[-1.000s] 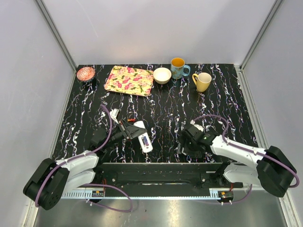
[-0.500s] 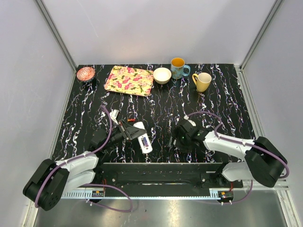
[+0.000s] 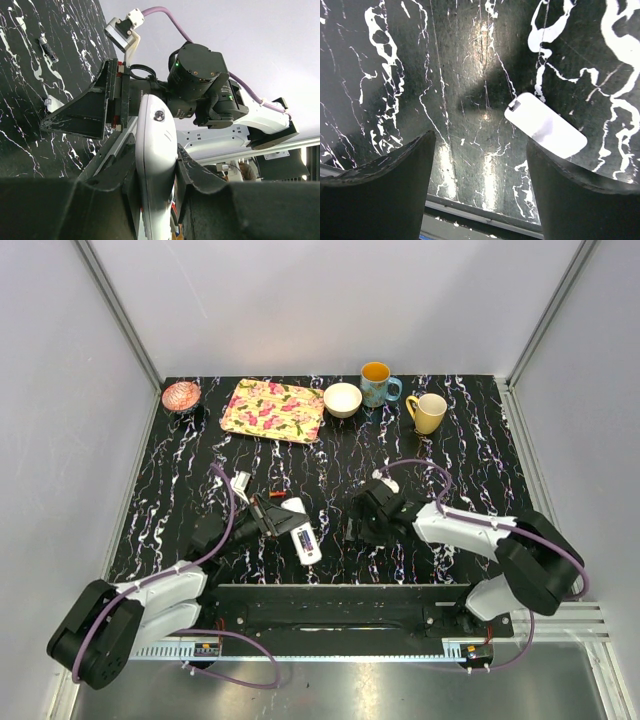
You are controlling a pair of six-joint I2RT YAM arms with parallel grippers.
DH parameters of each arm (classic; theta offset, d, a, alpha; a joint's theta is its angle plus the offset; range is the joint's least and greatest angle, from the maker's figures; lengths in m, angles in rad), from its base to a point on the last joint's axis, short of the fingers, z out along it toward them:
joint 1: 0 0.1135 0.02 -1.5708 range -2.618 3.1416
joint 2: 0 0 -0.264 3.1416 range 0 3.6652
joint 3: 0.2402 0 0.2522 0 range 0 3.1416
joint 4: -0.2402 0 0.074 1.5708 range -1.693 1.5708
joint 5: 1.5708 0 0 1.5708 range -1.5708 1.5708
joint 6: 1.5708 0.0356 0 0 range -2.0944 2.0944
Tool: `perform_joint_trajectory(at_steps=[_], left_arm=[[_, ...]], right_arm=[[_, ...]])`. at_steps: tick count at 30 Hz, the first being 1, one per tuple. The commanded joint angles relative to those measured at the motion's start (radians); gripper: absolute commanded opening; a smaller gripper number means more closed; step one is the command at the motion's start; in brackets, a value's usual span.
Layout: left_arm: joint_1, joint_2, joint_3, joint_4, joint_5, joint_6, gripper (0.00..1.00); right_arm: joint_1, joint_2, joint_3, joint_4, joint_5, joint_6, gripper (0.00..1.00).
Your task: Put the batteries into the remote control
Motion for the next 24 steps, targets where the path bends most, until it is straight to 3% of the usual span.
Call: perform_joint_trajectory(at_steps=[1,4,8,12,24], left_arm=[[0.003,-0.062,0.000,0.020,0.003,0.029,0.00],[0.004,-0.082,0.006,-0.017,-0.001,0.049,0.00],[0.004,-0.086,0.008,-0.028,-0.003,0.055,0.00],[0.004,-0.065,0.008,-0.013,0.003,0.052,0.00],[0.004,-0.112,-0.002,-0.042,-0.004,0.047,0.00]], right_arm=[[-0.007,-0.104,0.020,-0.067,0.061,-0.042,0.82],[-0.007,-0.130,-0.012,-0.144,0.034,-0.008,0.81],[-0.005,-0.225,-0.113,-0.124,0.013,0.119,0.81],[-0.005,-0.276,-0.158,-0.121,0.110,0.208,0.80],[-0.002,-0.013,0.018,-0.176,0.185,0.257,0.84]])
